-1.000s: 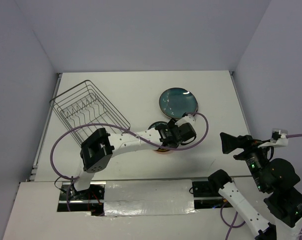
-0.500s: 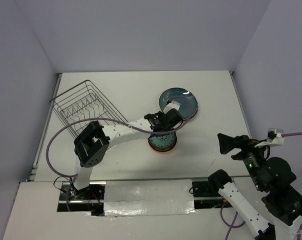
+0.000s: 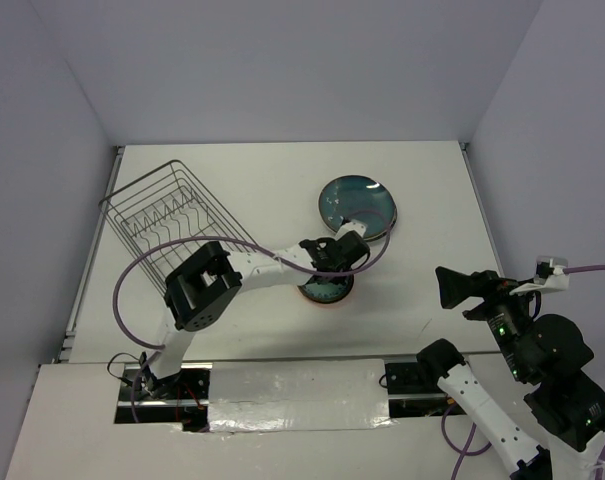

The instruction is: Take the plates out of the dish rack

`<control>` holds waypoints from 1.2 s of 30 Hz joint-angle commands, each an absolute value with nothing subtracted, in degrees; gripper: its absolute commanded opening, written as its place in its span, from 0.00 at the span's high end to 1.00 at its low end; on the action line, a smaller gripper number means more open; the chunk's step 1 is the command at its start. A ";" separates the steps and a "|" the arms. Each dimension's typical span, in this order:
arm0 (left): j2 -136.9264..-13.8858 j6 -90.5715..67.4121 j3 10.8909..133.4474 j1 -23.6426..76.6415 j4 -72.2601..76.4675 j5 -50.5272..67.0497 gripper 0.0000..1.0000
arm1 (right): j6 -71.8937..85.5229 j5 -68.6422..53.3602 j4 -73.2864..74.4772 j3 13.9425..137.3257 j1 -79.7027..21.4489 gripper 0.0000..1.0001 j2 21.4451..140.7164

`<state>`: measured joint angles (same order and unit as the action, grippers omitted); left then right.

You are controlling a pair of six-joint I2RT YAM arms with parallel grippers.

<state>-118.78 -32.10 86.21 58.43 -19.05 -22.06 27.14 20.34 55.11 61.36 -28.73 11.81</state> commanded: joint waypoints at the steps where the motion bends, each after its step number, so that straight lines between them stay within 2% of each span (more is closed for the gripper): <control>1: -117.34 -34.19 83.32 58.89 -18.20 -18.46 0.92 | 26.45 20.30 53.70 61.96 -28.92 0.00 11.69; 10: -113.21 -36.47 77.26 61.52 -16.88 -19.07 0.91 | 26.63 19.78 53.18 62.31 -28.92 0.00 12.13; 13: -112.33 -36.12 77.17 61.70 -16.52 -20.38 0.82 | 26.89 19.16 52.82 61.96 -29.00 0.00 12.22; 14: -111.98 -36.12 77.52 61.70 -16.44 -21.09 0.73 | 26.98 18.99 52.74 61.79 -29.09 0.00 12.22; 15: -111.62 -35.86 77.78 61.70 -16.61 -22.31 0.68 | 26.98 18.90 52.73 61.70 -29.09 0.00 12.30; 16: -111.27 -35.77 78.74 61.61 -16.87 -22.85 0.56 | 26.98 18.98 52.82 61.70 -29.00 0.00 12.22; 18: -109.52 -35.68 79.89 61.70 -18.19 -25.30 0.45 | 26.81 19.25 52.82 61.52 -29.00 0.00 12.30; 19: -108.73 -35.68 80.85 61.70 -18.63 -26.18 0.34 | 26.63 19.42 52.82 61.44 -29.09 0.00 12.39; 25: -95.14 -36.74 81.48 60.39 -24.08 -36.38 0.09 | 23.21 20.39 51.07 58.72 -29.00 0.00 13.09; 28: -88.27 -38.14 78.50 57.50 -27.75 -41.02 0.01 | 21.89 18.56 50.28 56.17 -28.92 0.00 15.46; 30: -80.62 -40.42 77.00 54.42 -31.18 -43.23 0.00 | 21.45 17.06 49.84 54.85 -28.92 0.00 18.00; 32: -72.98 -42.45 74.10 46.96 -36.72 -42.46 0.01 | 21.01 16.52 49.92 54.49 -29.09 0.00 19.59; 33: -67.03 -42.19 71.39 41.71 -38.74 -41.49 0.00 | 21.01 17.05 50.01 55.01 -29.09 0.00 20.90; 36: -58.21 -41.66 67.60 35.26 -42.44 -43.50 0.00 | 21.18 20.56 51.24 56.51 -29.09 0.00 22.23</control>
